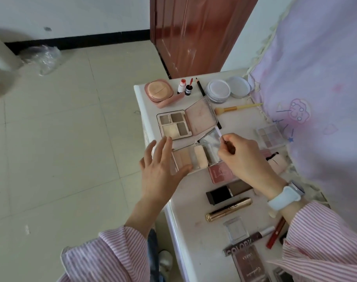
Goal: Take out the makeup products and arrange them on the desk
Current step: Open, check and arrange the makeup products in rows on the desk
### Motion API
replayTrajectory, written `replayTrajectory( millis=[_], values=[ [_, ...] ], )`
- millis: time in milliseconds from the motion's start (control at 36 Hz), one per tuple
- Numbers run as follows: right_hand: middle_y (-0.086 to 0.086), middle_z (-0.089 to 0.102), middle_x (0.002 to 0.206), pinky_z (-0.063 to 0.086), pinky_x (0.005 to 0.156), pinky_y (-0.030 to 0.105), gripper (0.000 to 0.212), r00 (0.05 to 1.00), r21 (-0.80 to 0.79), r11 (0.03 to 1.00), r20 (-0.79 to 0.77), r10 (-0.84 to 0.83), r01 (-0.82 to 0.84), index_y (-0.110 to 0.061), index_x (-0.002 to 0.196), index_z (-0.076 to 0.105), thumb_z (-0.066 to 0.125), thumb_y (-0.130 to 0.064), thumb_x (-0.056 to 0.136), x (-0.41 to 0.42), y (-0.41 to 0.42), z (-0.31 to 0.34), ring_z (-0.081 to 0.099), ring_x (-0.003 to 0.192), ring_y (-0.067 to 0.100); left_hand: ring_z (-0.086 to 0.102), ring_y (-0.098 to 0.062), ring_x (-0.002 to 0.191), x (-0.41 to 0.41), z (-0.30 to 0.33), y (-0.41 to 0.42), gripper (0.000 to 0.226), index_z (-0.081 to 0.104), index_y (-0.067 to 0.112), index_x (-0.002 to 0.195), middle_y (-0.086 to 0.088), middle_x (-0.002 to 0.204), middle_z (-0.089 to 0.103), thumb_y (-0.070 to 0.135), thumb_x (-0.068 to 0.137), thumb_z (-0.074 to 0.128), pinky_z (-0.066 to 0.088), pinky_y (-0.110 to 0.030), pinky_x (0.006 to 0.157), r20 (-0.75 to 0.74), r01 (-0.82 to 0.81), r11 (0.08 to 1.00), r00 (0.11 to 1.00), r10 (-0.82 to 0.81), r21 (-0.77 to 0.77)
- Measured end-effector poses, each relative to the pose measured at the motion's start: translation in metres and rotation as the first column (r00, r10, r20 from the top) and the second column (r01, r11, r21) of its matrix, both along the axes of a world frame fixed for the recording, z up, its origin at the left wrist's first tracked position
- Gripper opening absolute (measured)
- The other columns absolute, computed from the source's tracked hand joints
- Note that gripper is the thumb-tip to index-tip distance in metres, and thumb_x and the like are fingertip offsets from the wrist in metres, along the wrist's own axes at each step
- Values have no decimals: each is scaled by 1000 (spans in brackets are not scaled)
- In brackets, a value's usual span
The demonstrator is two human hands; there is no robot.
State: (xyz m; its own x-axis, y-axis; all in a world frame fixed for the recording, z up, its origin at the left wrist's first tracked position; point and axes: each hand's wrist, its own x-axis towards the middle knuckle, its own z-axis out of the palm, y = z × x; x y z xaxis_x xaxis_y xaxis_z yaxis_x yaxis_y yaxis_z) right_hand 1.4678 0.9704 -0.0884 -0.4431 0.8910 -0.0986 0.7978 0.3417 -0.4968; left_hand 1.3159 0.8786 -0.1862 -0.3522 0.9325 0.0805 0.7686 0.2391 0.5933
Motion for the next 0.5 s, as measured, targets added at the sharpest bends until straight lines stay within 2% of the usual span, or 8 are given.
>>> replayTrajectory(
  millis=[83, 139, 194, 278, 389, 500],
  values=[
    [2, 60, 69, 39, 56, 10, 15, 1000, -22, 1000, -19, 2, -3, -3, 96, 62, 54, -14, 89, -1, -2, -2, 51, 55, 8, 30, -28, 131, 1, 2, -1, 66, 42, 18, 133, -4, 139, 48, 60, 81, 45, 37, -49, 94, -127, 90, 994, 989, -81, 68],
    [0, 59, 67, 38, 56, 5, 11, 1000, -29, 1000, -30, 3, -4, -5, 91, 62, 54, -13, 88, -3, -2, -3, 51, 55, 6, 30, -28, 132, 3, 4, 2, 59, 42, 22, 130, -1, 138, 49, 57, 83, 45, 33, -49, 95, -211, 195, 976, 962, -172, 95],
    [-1, 58, 65, 38, 56, 3, 10, 999, -23, 1000, -34, 13, -14, -6, 89, 62, 54, -13, 88, -5, -3, -4, 51, 53, 6, 30, -29, 132, 4, 5, 6, 55, 41, 24, 132, 0, 138, 49, 55, 86, 41, 30, -53, 98, -279, 300, 951, 921, -271, 70],
    [8, 64, 70, 38, 56, 3, 10, 999, 21, 999, -27, 31, -31, -5, 87, 62, 56, -12, 87, -7, -2, -3, 55, 57, 18, 27, -30, 135, 5, 1, 9, 55, 45, 26, 135, 2, 141, 46, 54, 89, 33, 23, -61, 103, -332, 399, 917, 861, -385, -30],
    [11, 66, 72, 36, 56, 2, 10, 999, 37, 999, -28, 35, -34, -5, 88, 63, 56, -13, 87, -8, -1, -3, 57, 61, 22, 29, -32, 135, 6, -1, 8, 52, 46, 27, 136, 1, 141, 46, 48, 92, 28, 9, -64, 106, -393, 404, 907, 819, -417, -119],
    [7, 64, 72, 36, 55, 1, 10, 999, 18, 1000, -37, 10, -9, -6, 90, 63, 55, -12, 88, -6, 0, -5, 54, 59, 18, 34, -34, 134, 7, -4, 4, 48, 40, 24, 135, -5, 142, 45, 43, 93, 28, 5, -62, 106, -382, 337, 931, 850, -364, -137]
  ],
)
